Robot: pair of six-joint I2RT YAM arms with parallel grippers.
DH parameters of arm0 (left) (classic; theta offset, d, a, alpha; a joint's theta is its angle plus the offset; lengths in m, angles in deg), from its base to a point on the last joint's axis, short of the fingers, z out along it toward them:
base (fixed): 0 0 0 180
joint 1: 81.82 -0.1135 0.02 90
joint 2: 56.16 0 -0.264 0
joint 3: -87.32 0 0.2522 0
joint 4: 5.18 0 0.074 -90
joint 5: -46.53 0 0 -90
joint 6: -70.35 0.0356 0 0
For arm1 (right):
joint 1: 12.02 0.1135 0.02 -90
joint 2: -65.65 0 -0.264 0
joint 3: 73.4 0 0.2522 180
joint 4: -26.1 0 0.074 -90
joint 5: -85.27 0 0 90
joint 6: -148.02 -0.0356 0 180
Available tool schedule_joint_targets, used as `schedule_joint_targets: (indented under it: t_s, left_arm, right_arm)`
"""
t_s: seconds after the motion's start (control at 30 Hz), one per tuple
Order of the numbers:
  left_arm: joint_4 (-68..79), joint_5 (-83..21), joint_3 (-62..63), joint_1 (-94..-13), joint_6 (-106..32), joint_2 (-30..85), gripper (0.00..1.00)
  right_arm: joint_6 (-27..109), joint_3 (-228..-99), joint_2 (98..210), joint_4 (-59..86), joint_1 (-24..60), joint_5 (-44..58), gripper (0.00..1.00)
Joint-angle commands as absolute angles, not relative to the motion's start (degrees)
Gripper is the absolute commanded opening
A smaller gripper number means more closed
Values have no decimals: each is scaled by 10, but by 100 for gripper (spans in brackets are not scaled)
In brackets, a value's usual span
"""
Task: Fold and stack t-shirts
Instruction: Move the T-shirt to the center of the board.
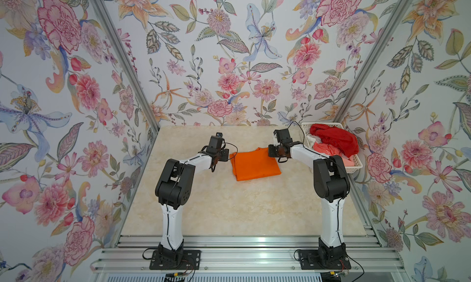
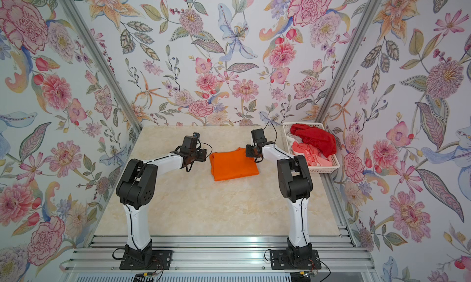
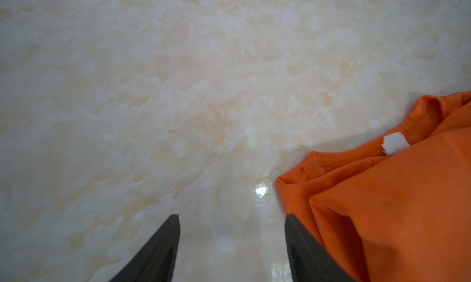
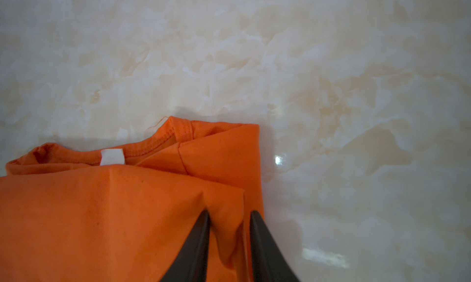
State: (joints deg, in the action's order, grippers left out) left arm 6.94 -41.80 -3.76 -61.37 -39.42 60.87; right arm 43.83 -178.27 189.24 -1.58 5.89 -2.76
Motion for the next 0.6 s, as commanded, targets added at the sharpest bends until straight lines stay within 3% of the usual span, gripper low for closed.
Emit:
schedule_joint_targets:
  t_s: [0.0,0.07,0.13,0.23,0.27,0.33,0.37,0.57]
  left_arm:
    - [66,-373,-23,-589,-378,518,67]
    - [84,-366,-35,-559,-361,497,61]
    - [116,-399,-62,-524,-346,493,44]
    - [120,-412,-94,-496,-346,520,21]
    - [122,-409,-107,-494,-351,536,14]
    - [136,-404,-143,-493,-374,579,0]
    - [144,-400,-158,-493,-381,597,0]
    - [167,-391,-197,-494,-403,662,0]
  right_arm:
    - [447,-1727,1830,33,58,-85,36]
    - [446,-1687,1782,76,59,-98,36]
    - [445,-1662,1746,94,64,-100,41]
    - [450,-1680,1741,56,74,-77,39]
    - [452,-1693,1749,36,78,-69,35]
    - [449,-1724,1774,-5,84,-49,8]
    - [445,-1733,1785,-16,85,-35,0]
    - [414,-1772,1840,-55,82,18,0]
